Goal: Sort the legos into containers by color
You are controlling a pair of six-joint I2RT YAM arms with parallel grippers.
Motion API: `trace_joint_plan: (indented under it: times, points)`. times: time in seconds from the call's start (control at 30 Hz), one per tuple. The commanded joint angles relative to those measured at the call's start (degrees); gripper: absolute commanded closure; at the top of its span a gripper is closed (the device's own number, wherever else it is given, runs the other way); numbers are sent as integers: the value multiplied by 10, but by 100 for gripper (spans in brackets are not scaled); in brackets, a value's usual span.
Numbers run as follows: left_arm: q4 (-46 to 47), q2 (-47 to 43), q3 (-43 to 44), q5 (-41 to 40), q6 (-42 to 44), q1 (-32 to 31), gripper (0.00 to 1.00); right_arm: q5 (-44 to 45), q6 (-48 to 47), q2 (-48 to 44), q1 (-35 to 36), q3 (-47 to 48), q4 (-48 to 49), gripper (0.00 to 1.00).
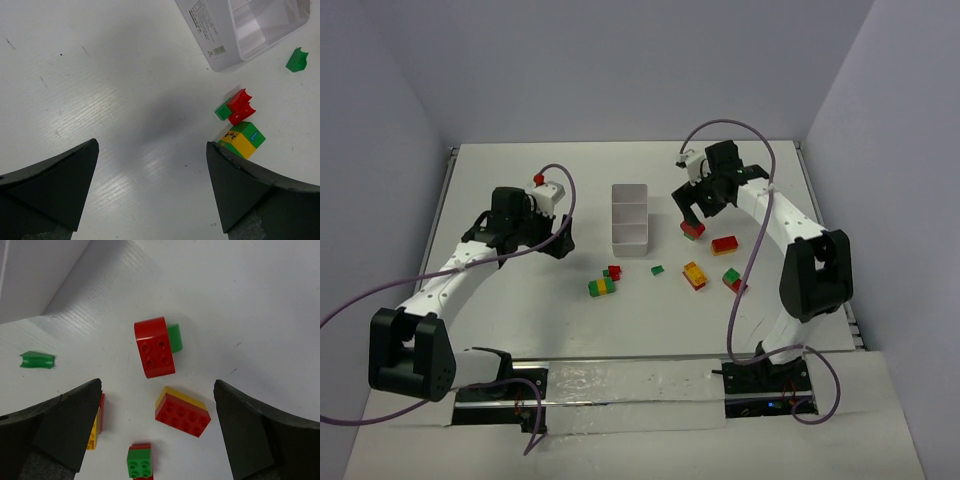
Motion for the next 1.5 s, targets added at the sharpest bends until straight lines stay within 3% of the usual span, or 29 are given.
trace_joint_plan:
  times: [0.0, 0.3, 0.47, 0.9, 0.93, 1.03, 1.07, 1.2, 1.33, 1.47]
  points:
    - [8, 1, 17, 13, 15, 3, 1, -5, -40, 58, 6, 62, -64, 0]
    - [18, 19, 10, 15, 18, 3, 1, -8, -59, 169, 7, 156, -102, 3]
    - [28, 24, 2, 12, 21, 3, 1, -10, -72, 200, 7, 180, -119, 13]
    - [34, 46, 17, 14, 10, 3, 1, -33, -99, 191, 6, 154, -142, 56]
    - [34, 48, 20, 17, 9, 3, 1, -40, -99, 187, 6, 154, -150, 68]
    - [32, 46, 30, 22, 3, 3, 2, -68, -98, 166, 0, 154, -167, 89]
    - [30, 44, 33, 26, 0, 3, 3, -78, -96, 151, -4, 154, -174, 99]
    - [32, 24, 51, 53, -19, 7, 3, -146, -77, 80, -34, 169, -202, 100]
    - [62, -10, 66, 125, -52, 9, 4, -292, -10, 24, -76, 222, -224, 100]
    - [121, -29, 70, 201, -126, 9, 8, -430, 118, -12, -81, 182, -150, 100]
